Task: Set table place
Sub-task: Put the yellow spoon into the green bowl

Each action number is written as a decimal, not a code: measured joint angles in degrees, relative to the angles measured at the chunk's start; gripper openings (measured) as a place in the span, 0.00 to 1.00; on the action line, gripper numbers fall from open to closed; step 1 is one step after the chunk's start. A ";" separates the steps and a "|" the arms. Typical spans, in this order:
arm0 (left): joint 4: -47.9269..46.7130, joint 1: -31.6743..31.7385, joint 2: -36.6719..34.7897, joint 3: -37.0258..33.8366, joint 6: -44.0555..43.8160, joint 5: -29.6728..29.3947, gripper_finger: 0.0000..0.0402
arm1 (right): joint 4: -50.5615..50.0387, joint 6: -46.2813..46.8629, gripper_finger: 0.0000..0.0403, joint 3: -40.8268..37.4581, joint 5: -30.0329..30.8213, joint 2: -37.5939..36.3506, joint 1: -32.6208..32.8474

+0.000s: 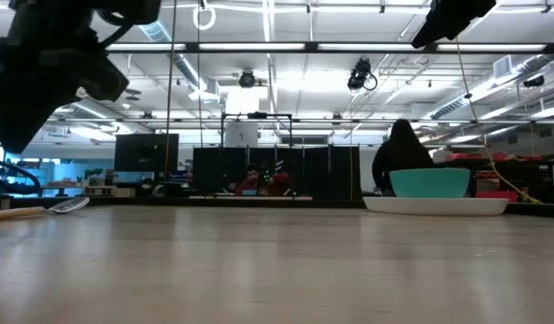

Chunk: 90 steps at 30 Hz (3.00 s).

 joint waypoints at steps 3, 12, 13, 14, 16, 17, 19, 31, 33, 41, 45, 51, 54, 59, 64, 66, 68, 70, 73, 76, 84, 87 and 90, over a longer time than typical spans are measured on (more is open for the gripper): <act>6.40 0.04 -4.34 -5.38 -3.59 -0.09 0.01 | -0.02 -0.27 0.02 0.00 1.41 0.00 -0.07; 10.75 -0.31 -9.45 -13.23 -9.96 -0.16 0.01 | -0.02 -0.29 0.02 -0.02 1.39 0.00 -0.15; 10.85 -0.42 -9.45 -13.52 -9.99 -0.07 0.01 | -0.02 -0.27 0.02 0.00 1.41 0.00 -0.15; 10.87 -0.52 -9.45 -13.67 -9.99 -0.20 0.01 | 0.00 -0.29 0.02 -0.02 1.41 0.00 -0.15; 11.31 -0.60 -9.32 -13.72 -10.02 -0.75 0.03 | 0.17 -0.27 0.02 -0.02 1.52 0.00 -0.15; 11.43 -0.61 -9.28 -13.72 -10.10 -1.07 0.05 | 0.22 -0.27 0.02 -0.02 1.52 0.00 -0.15; 11.32 -0.59 -9.27 -13.72 -10.16 -1.39 0.10 | 0.23 -0.23 0.02 -0.02 1.54 0.00 -0.15; 10.76 -0.59 -7.84 -13.72 -13.69 -1.48 0.30 | 0.20 -0.16 0.02 -0.02 1.54 0.00 -0.15; 10.50 -0.59 -6.35 -13.72 -14.27 -1.50 0.31 | 0.17 -0.20 0.02 -0.02 1.54 0.00 -0.15; 8.97 -0.59 -2.28 -13.72 -15.74 -1.45 0.31 | 0.15 -0.31 0.02 -0.02 1.54 0.02 -0.15; 7.92 -0.59 -0.61 -13.72 -15.88 -1.21 0.30 | 0.15 -0.31 0.02 -0.02 1.54 0.00 -0.15; 9.29 -0.59 -0.14 -13.74 -15.12 -1.06 0.27 | 0.13 -0.29 0.02 -0.02 1.54 0.00 -0.15; 9.18 -0.80 -0.14 -13.82 -16.51 -1.04 0.26 | 0.11 -0.29 0.02 -0.02 1.54 0.02 -0.15; 15.86 -0.94 -0.26 -18.26 -18.27 0.32 0.26 | 0.04 -0.29 0.01 0.00 1.54 0.00 -0.15; 17.75 -1.14 -0.48 -20.27 -18.33 0.30 0.26 | 0.00 -0.27 0.02 -0.02 1.54 0.00 -0.15; 17.76 -1.14 -0.55 -20.30 -18.09 0.30 0.26 | 0.02 -0.27 0.02 -0.02 1.54 0.00 -0.15; 17.79 -1.14 -0.55 -20.34 -17.65 0.30 0.25 | 0.02 -0.27 0.02 -0.02 1.54 0.00 -0.15; 17.88 -1.14 -0.55 -20.36 -17.60 0.25 0.25 | 0.03 -0.27 0.02 -0.02 1.54 0.00 -0.15; 17.95 -1.14 -0.53 -20.36 -17.57 0.28 0.21 | 0.06 -0.27 0.02 -0.02 1.54 0.00 -0.15; 17.91 -1.14 -0.53 -20.36 -17.55 0.34 0.16 | 0.07 -0.27 0.02 -0.02 1.54 0.00 -0.15; 17.47 -1.16 -0.46 -20.38 -15.71 0.43 0.11 | 0.00 -0.27 0.01 -0.01 1.53 0.00 -0.15; 17.46 -1.16 -0.44 -20.41 -15.02 0.43 0.11 | -0.02 -0.27 0.02 -0.02 1.54 0.00 -0.17; 17.43 -1.16 -0.44 -20.41 -14.45 0.43 0.10 | -0.02 -0.25 0.02 -0.02 1.54 0.02 -0.17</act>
